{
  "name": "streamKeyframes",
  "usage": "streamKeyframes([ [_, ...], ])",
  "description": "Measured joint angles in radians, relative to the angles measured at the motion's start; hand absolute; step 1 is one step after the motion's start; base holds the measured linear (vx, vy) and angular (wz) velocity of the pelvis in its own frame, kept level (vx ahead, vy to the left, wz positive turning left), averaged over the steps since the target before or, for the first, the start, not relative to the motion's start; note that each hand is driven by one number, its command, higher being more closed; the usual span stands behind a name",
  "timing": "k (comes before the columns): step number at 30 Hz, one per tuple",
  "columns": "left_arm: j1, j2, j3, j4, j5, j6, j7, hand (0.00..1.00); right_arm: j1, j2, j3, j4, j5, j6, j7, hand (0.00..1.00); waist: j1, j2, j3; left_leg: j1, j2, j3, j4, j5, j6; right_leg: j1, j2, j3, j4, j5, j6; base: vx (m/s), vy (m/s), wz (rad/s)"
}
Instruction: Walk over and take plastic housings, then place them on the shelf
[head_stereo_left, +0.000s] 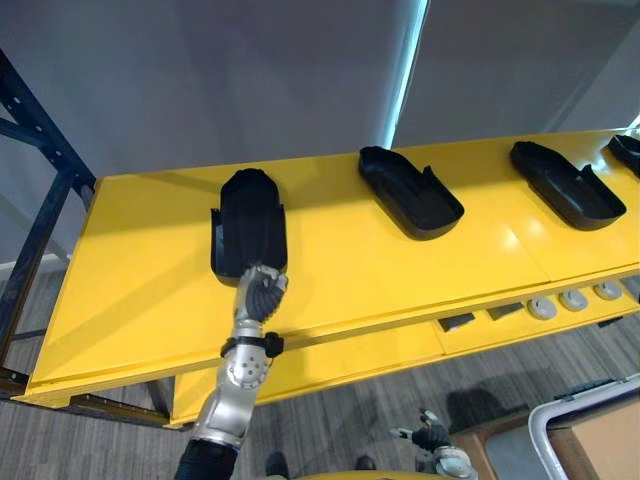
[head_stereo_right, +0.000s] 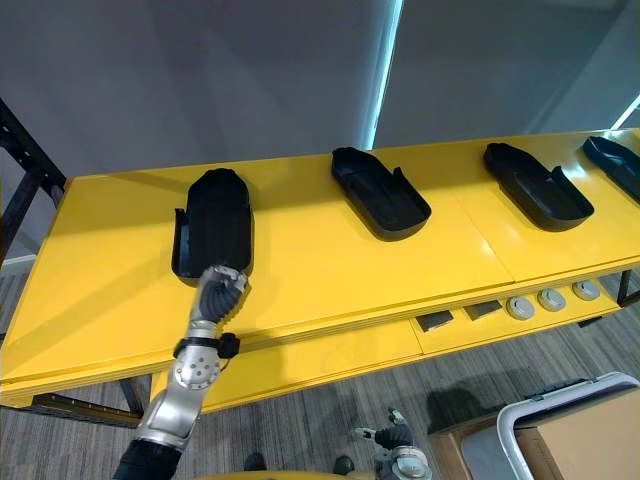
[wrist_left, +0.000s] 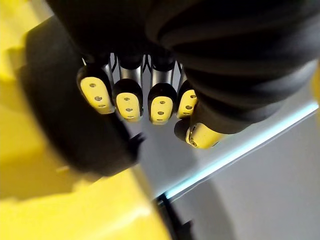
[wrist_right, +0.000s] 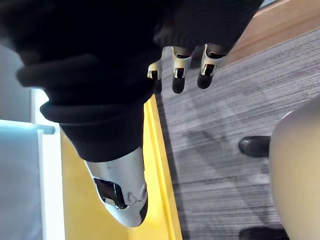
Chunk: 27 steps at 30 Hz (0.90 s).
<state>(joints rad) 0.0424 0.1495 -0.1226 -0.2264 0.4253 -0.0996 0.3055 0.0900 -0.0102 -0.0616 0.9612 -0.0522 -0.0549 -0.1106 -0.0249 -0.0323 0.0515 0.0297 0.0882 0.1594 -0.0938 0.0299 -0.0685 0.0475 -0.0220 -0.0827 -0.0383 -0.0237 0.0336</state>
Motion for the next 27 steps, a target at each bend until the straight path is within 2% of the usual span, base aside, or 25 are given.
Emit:
streamKeyframes([
  [2,0.005,0.002,0.032,-0.130,-0.041,-0.038,0.006,1.00,0.001,0.000,0.001,0.006,0.000,0.000,0.000,0.00,0.013,0.001,0.001,-0.001,0.000,-0.006,0.002,0.000,0.000,0.003,0.000,-0.002,0.003,-0.002,0.000,0.00,0.000,0.12],
  [4,0.018,0.000,0.102,-0.259,-0.115,-0.088,0.046,1.00,0.002,0.000,0.001,0.006,0.000,0.000,0.000,0.00,0.017,0.004,0.003,-0.001,-0.002,-0.027,0.013,-0.001,0.000,0.012,-0.004,-0.022,0.015,-0.016,-0.002,-0.02,-0.006,0.31],
  [6,0.058,-0.011,0.218,-0.349,-0.205,-0.130,0.083,1.00,0.001,0.001,-0.001,0.005,0.000,0.000,0.000,0.00,0.023,0.009,0.009,0.003,-0.003,-0.054,0.026,-0.006,0.002,0.021,-0.013,-0.047,0.047,-0.040,-0.002,-0.06,-0.008,0.40],
  [7,0.100,-0.025,0.310,-0.394,-0.258,-0.152,0.112,1.00,0.002,0.000,-0.003,0.005,0.000,0.000,0.000,0.00,0.034,0.012,0.010,0.001,-0.003,-0.068,0.026,-0.006,0.003,0.024,-0.013,-0.057,0.063,-0.053,-0.001,-0.06,-0.009,0.28],
  [9,0.154,-0.046,0.416,-0.418,-0.321,-0.173,0.151,1.00,0.005,0.000,-0.008,0.004,0.000,0.001,0.000,0.00,0.045,0.013,0.012,0.000,-0.002,-0.081,0.027,-0.010,0.005,0.025,-0.014,-0.075,0.080,-0.068,-0.003,-0.05,-0.022,0.31],
  [12,0.267,-0.104,0.556,-0.420,-0.391,-0.173,0.199,1.00,0.007,0.010,-0.013,-0.008,0.000,0.011,-0.004,0.00,0.071,0.009,0.011,-0.006,-0.002,-0.096,0.044,-0.014,0.004,0.025,-0.017,-0.101,0.095,-0.080,-0.004,-0.01,-0.017,0.27],
  [14,0.330,-0.146,0.598,-0.408,-0.422,-0.170,0.203,1.00,0.007,0.021,-0.016,-0.018,0.000,0.022,-0.007,0.00,0.080,0.006,0.011,-0.025,-0.002,-0.113,0.069,-0.022,0.005,0.024,-0.021,-0.120,0.104,-0.087,-0.003,-0.01,-0.014,0.27],
  [15,0.365,-0.163,0.597,-0.374,-0.435,-0.161,0.201,1.00,0.017,0.026,-0.016,-0.041,-0.001,0.023,-0.015,0.00,0.094,0.006,0.011,-0.036,-0.001,-0.119,0.092,-0.034,0.005,0.024,-0.025,-0.129,0.111,-0.092,-0.003,-0.01,-0.011,0.23],
  [17,0.406,-0.191,0.609,-0.295,-0.440,-0.134,0.197,1.00,0.017,0.036,-0.010,-0.049,-0.006,0.024,-0.017,0.00,0.096,0.006,0.010,-0.056,-0.002,-0.129,0.131,-0.056,0.010,0.031,-0.029,-0.141,0.114,-0.097,-0.001,-0.01,-0.003,0.15],
  [20,0.419,-0.219,0.645,-0.044,-0.470,-0.052,0.143,1.00,0.017,0.039,0.007,-0.085,-0.025,0.037,-0.014,0.00,0.097,0.006,0.010,-0.077,-0.002,-0.127,0.194,-0.100,0.014,0.035,-0.032,-0.142,0.129,-0.111,0.001,-0.01,0.003,0.01],
  [21,0.414,-0.219,0.643,0.049,-0.473,-0.023,0.122,0.00,0.014,0.037,0.010,-0.086,-0.030,0.038,-0.013,0.00,0.097,0.003,0.009,-0.083,-0.001,-0.124,0.213,-0.113,0.015,0.034,-0.033,-0.142,0.137,-0.117,0.000,0.01,0.006,-0.08],
  [23,0.409,-0.220,0.634,0.243,-0.472,0.029,0.068,0.00,0.013,0.036,0.024,-0.089,-0.033,0.043,-0.003,0.00,0.097,-0.001,0.007,-0.088,0.000,-0.113,0.250,-0.140,0.018,0.035,-0.033,-0.135,0.150,-0.127,0.000,0.04,0.012,-0.14],
  [24,0.395,-0.220,0.633,0.340,-0.473,0.039,0.052,0.00,0.017,0.037,0.027,-0.098,-0.033,0.044,0.002,0.00,0.096,-0.003,0.006,-0.088,0.002,-0.111,0.261,-0.140,0.008,0.036,-0.036,-0.132,0.156,-0.131,0.002,0.07,0.012,-0.12],
  [27,0.337,-0.220,0.614,0.612,-0.485,0.053,-0.007,0.00,0.026,0.039,0.025,-0.133,-0.033,0.044,0.004,0.00,0.094,-0.015,-0.002,-0.083,-0.002,-0.096,0.271,-0.150,0.010,0.035,-0.044,-0.124,0.159,-0.138,0.008,0.07,0.022,-0.10],
])
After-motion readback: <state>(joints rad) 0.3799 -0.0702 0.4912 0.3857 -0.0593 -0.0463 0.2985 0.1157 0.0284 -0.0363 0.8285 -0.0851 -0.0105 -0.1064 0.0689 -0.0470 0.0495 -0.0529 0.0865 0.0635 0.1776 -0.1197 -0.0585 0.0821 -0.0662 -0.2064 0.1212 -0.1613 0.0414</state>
